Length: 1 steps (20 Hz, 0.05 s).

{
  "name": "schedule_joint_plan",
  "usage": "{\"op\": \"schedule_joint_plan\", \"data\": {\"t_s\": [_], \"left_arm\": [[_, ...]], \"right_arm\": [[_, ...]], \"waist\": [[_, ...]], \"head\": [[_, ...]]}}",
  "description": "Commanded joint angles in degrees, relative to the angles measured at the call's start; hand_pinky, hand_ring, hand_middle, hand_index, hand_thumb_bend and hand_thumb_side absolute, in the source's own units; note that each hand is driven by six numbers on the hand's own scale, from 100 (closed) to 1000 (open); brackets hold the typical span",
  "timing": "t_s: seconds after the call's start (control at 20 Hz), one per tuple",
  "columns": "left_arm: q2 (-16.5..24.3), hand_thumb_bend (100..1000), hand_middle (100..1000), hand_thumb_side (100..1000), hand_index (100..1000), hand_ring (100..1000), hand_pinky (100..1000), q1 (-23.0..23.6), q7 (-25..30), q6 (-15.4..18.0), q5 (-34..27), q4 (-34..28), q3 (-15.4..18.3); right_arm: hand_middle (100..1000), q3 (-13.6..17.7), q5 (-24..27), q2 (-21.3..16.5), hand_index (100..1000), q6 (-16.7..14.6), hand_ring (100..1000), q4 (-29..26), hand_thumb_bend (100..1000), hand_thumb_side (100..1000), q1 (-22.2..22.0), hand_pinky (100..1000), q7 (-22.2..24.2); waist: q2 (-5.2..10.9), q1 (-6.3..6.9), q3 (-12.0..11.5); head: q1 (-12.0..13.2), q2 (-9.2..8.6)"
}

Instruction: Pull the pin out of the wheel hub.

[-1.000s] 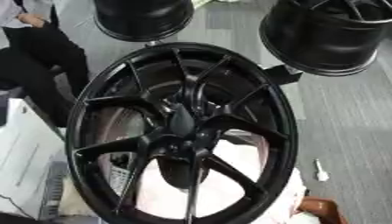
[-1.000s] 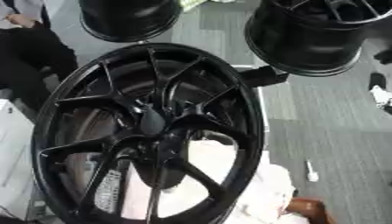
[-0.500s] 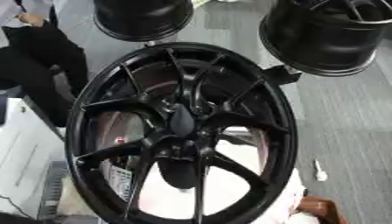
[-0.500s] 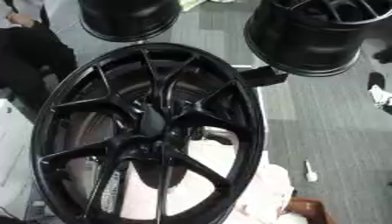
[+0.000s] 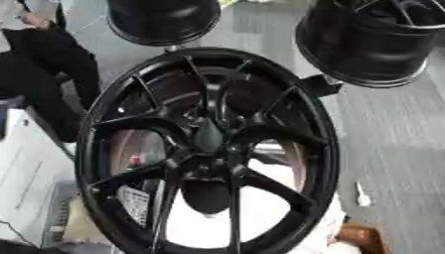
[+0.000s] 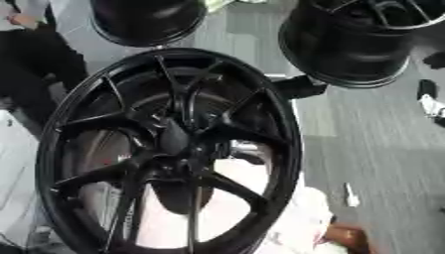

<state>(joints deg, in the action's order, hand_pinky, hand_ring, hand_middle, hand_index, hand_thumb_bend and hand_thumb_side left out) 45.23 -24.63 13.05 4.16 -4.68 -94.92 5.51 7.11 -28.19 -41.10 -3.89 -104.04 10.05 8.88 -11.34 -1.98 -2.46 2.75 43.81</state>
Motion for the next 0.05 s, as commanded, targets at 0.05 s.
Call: {"op": "schedule_joint_plan", "data": {"t_s": [0.05], "left_arm": [[-4.41,100,633,578,795,717,837,1.52,-0.93,-2.51,-0.09,-7.24,1.98]], "right_arm": [[641,0.91,0.53,-0.97,748,0.06,747,-1.22,100,209,0.69,886,-0.34]], "waist": [[0.60,-0.19,-0.03]], "head": [[-0.07,-0.13]]}}
